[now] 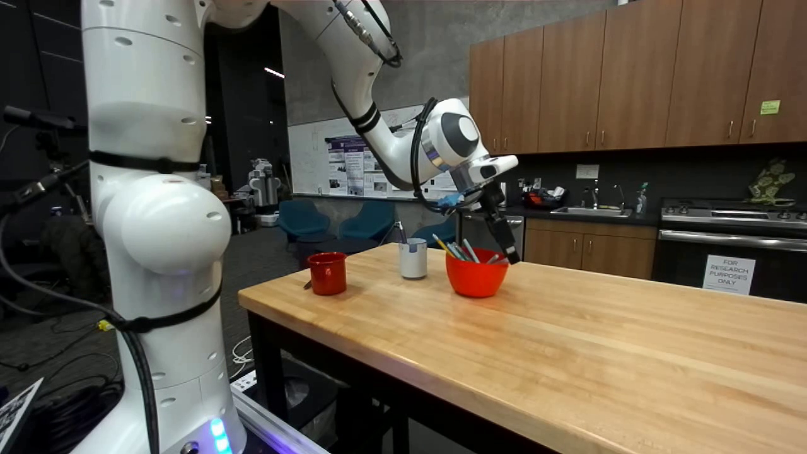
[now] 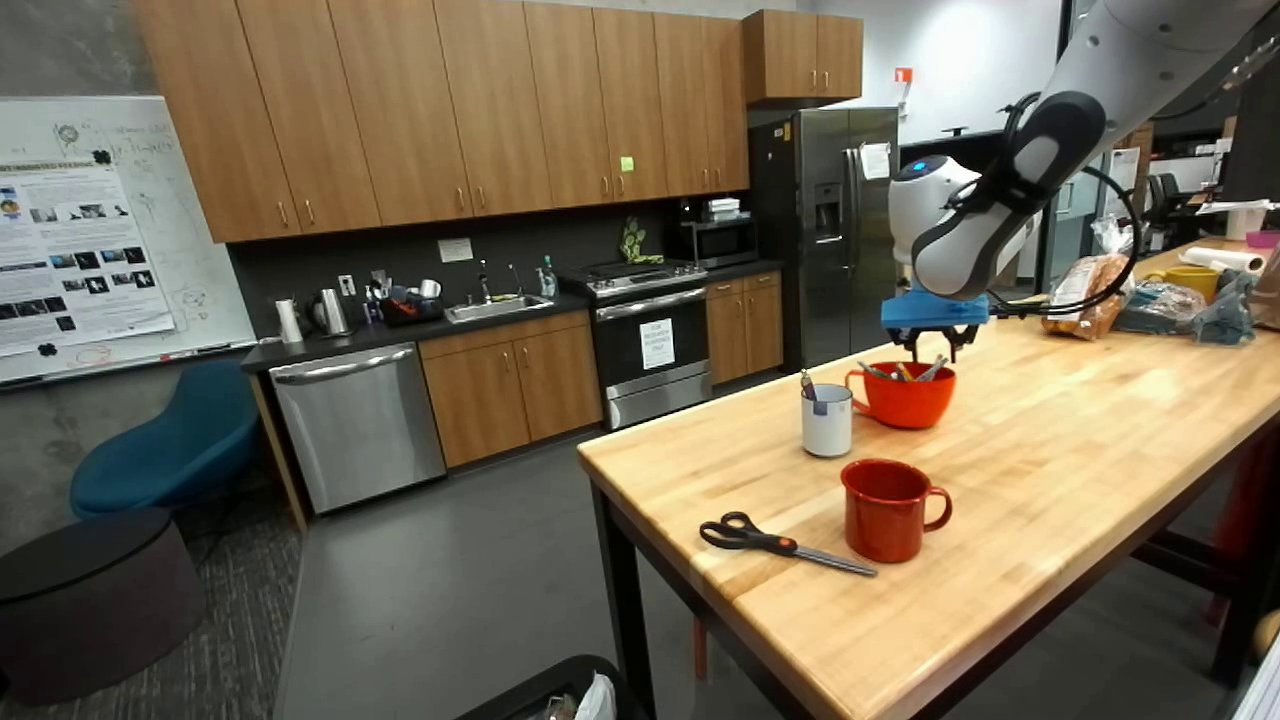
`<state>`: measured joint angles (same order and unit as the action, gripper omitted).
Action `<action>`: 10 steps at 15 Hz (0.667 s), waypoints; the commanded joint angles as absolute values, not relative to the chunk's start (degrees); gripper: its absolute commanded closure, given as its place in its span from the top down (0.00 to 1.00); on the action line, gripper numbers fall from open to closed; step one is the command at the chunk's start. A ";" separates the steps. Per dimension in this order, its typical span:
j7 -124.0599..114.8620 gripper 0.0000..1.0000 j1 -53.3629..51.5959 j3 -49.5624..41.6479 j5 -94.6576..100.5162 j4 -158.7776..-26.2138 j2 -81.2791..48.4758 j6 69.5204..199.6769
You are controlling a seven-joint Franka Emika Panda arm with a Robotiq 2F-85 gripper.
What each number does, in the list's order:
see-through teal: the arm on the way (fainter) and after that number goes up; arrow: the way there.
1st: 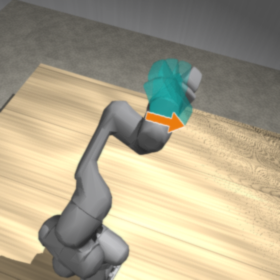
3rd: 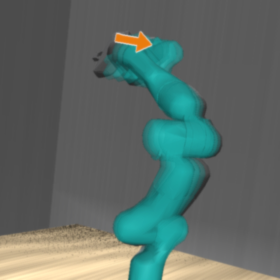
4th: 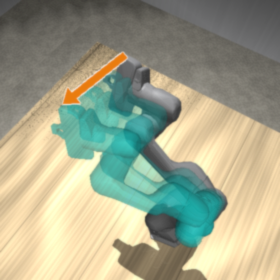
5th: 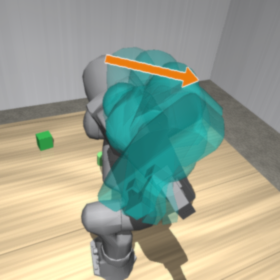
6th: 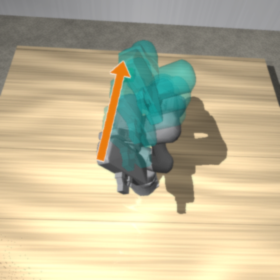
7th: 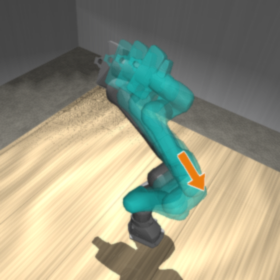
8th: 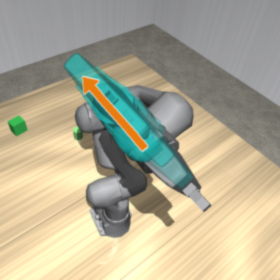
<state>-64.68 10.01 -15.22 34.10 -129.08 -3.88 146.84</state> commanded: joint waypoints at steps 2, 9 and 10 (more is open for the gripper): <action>-66.34 0.21 9.92 -14.76 35.05 -129.93 -2.71 146.90; -67.20 0.02 9.75 -14.07 34.72 -129.85 -1.52 147.82; -67.47 0.02 9.72 -13.96 34.95 -129.88 -1.07 148.30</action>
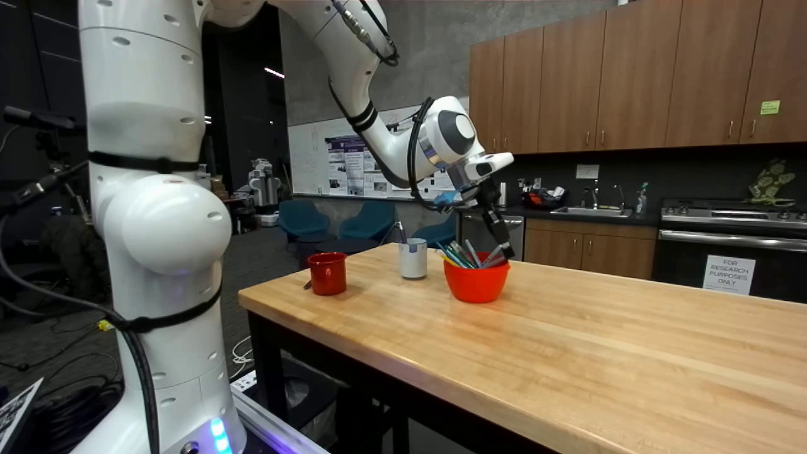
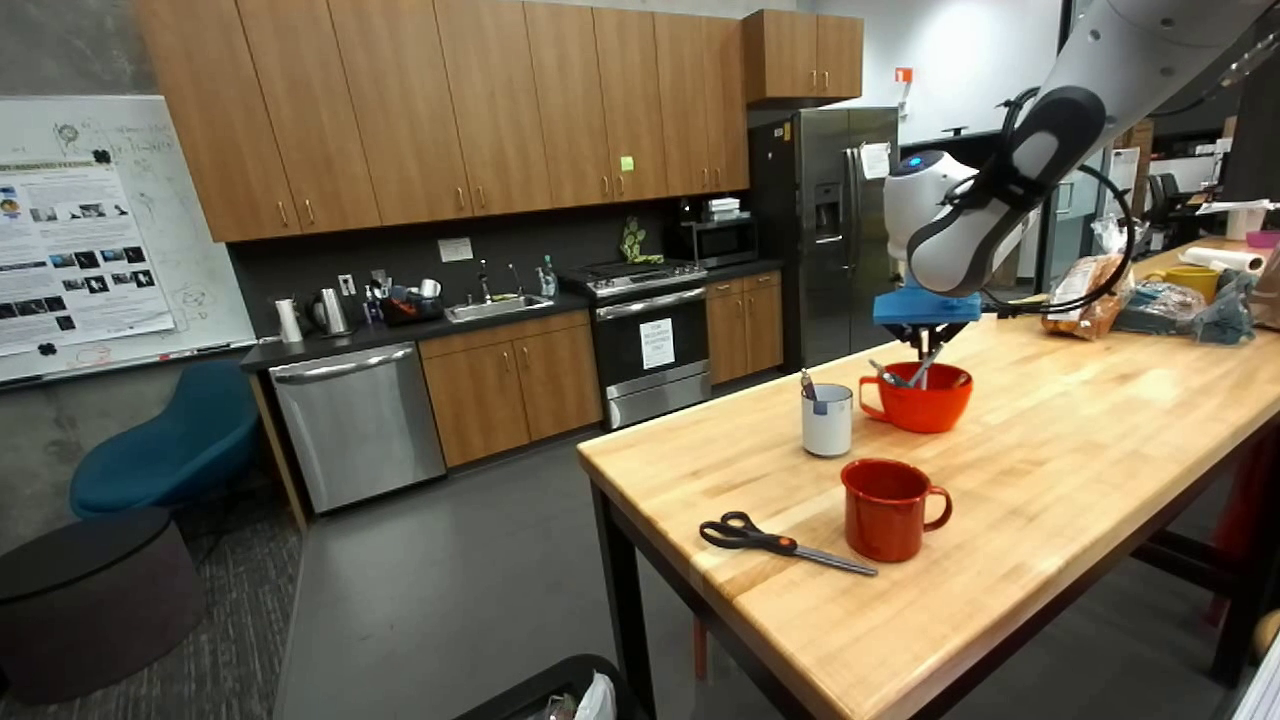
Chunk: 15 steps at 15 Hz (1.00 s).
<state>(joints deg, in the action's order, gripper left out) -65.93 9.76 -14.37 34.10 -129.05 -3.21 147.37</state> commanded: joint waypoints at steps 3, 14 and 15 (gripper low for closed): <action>-67.34 0.03 9.80 -13.63 35.63 -130.18 0.81 150.34; -81.91 0.03 11.03 -12.28 61.94 -130.01 7.61 153.50; -82.67 0.03 10.84 -12.27 62.19 -130.15 7.93 153.84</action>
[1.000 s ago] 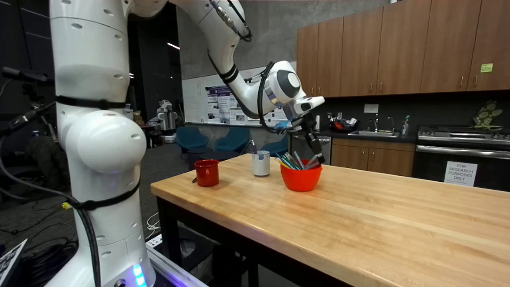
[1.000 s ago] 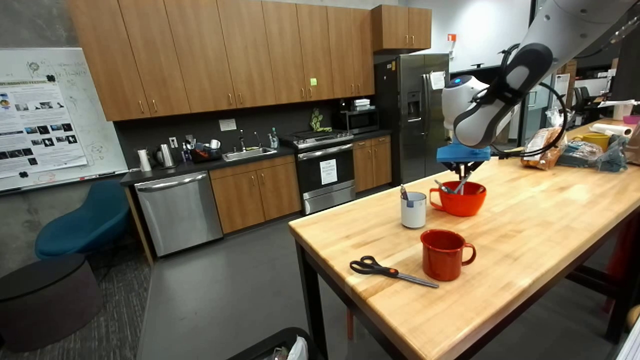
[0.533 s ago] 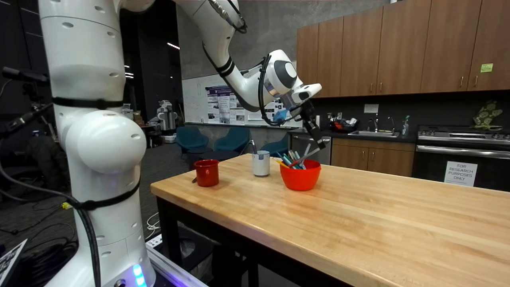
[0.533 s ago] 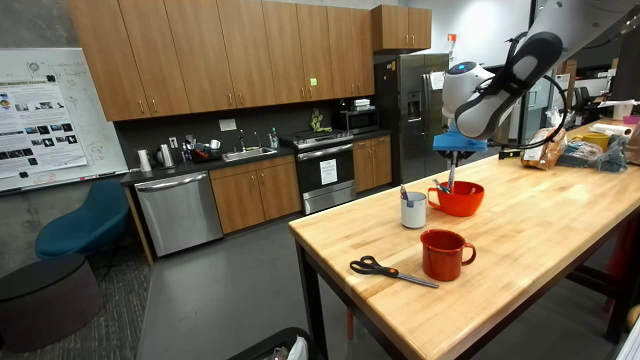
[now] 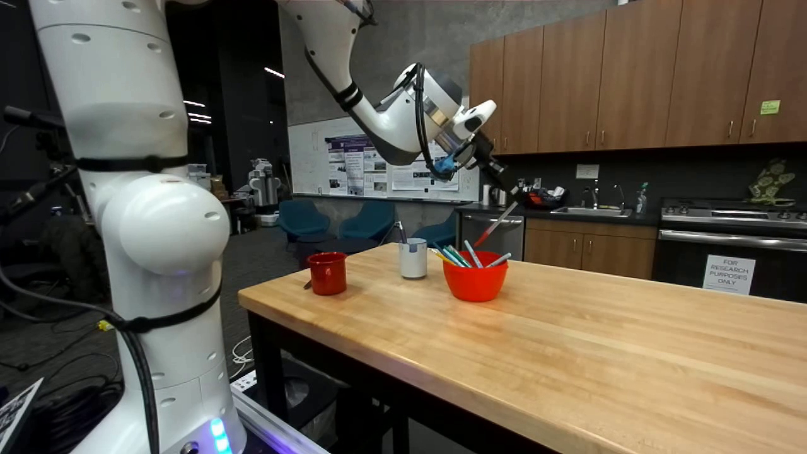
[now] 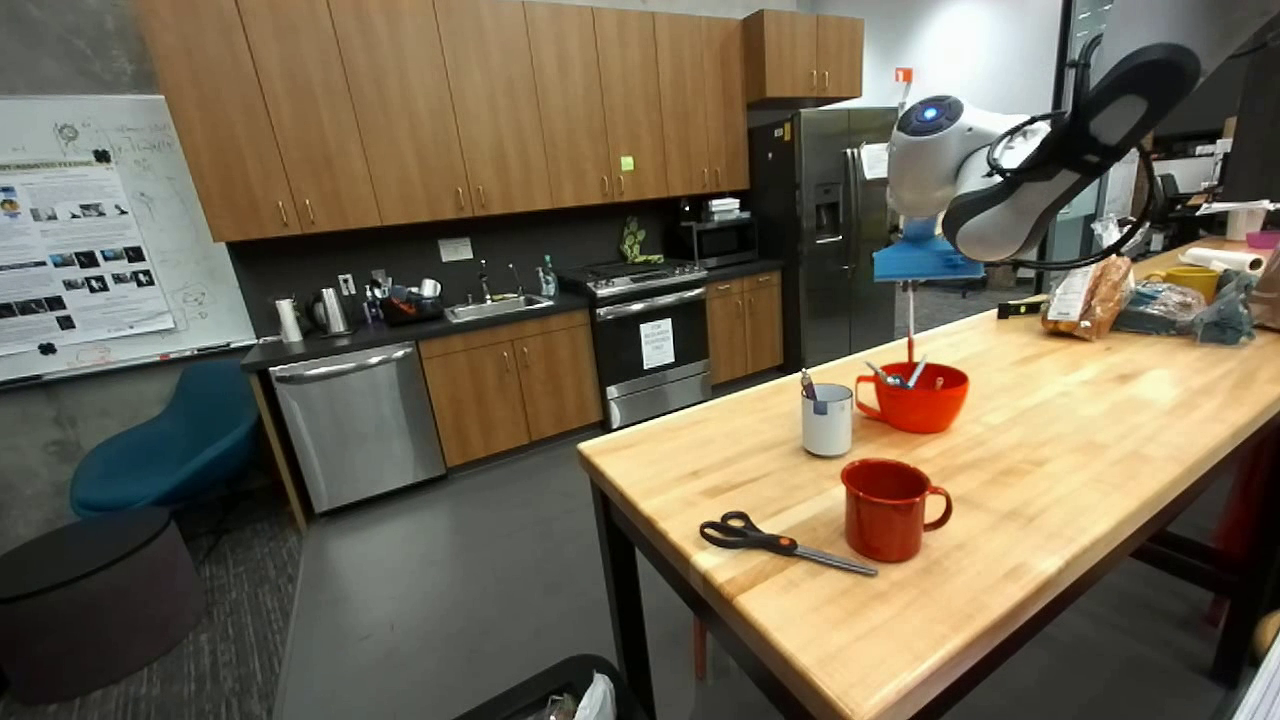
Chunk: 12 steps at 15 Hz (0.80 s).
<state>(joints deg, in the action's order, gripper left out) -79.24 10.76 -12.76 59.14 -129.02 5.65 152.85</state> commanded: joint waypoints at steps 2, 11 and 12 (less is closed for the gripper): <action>-81.47 0.03 10.08 -12.29 59.24 -130.79 8.39 155.05; -79.81 0.03 5.87 -10.26 51.30 -134.34 8.55 162.05; -79.79 0.03 5.49 -9.98 51.33 -134.51 8.53 162.63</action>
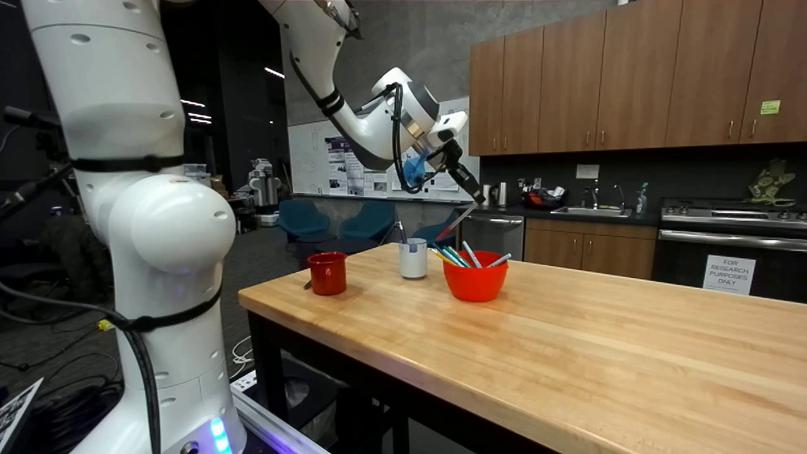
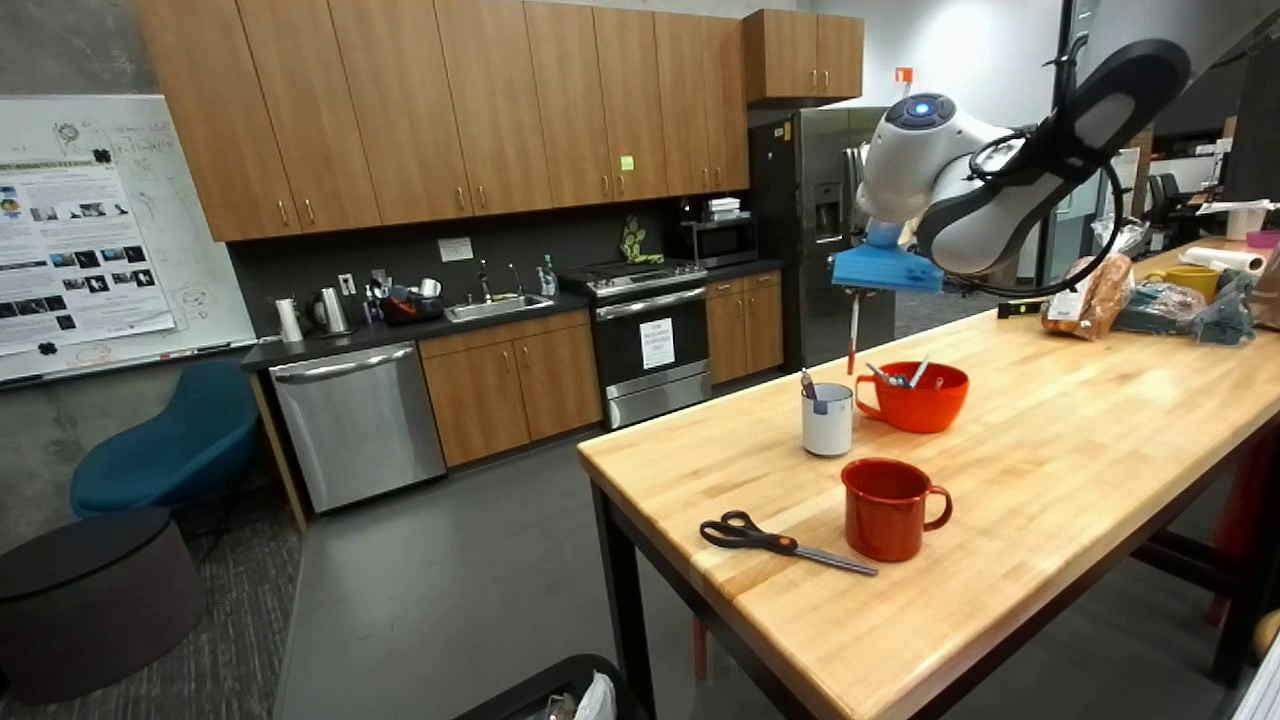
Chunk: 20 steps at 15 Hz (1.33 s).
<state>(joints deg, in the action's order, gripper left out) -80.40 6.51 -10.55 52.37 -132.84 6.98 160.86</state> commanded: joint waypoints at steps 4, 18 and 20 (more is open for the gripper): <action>-79.49 0.03 4.30 -9.03 51.37 -134.82 8.36 164.36; -81.85 0.03 4.89 -8.56 60.97 -139.47 9.46 169.84; -81.69 0.03 4.81 -8.61 61.32 -140.58 9.66 170.75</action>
<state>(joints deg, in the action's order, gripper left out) -80.73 4.40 -8.53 59.45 -137.82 7.45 168.99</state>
